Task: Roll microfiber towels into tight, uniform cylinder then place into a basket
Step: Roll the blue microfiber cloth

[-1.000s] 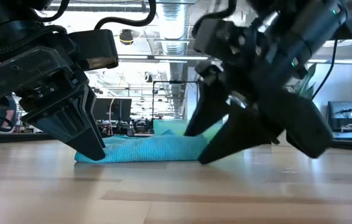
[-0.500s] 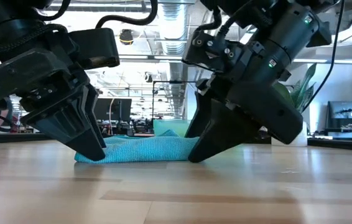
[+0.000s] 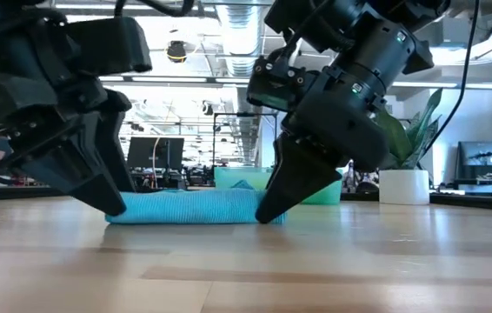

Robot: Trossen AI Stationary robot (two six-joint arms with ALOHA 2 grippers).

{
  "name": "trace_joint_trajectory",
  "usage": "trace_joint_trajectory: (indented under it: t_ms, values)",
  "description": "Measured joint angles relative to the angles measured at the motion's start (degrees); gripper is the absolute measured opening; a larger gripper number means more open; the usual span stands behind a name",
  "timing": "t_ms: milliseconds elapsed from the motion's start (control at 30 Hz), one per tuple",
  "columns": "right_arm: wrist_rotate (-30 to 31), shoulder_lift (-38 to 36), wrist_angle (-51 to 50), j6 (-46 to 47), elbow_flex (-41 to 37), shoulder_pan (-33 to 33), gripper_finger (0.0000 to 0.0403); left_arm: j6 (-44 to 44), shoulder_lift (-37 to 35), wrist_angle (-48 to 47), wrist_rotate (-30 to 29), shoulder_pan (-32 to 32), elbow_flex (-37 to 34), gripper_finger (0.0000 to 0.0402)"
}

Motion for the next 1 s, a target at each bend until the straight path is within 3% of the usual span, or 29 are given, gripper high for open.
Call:
trace_joint_trajectory:
  t_ms: [267, 467, 667, 1000]
  values:
    - [-0.9, 0.0, -0.2, 2.9, 0.0, 0.0, 0.0059, 5.7, -0.1, -3.3, -5.5, -2.9, 3.4, 0.016]
    - [-1.5, 0.0, -0.1, 4.9, -0.1, -0.2, 0.0056, 10.2, -0.2, -2.3, -11.2, -5.5, 4.6, 0.016]
    - [-1.8, 0.0, 0.9, 5.1, -0.2, -0.2, 0.0056, 12.9, 3.4, 1.0, -10.6, -4.5, 4.0, 0.016]
    - [-2.2, 0.0, 1.4, 5.1, -0.2, -0.2, 0.0056, 8.0, 7.3, -3.3, -13.3, -3.1, 4.2, 0.016]
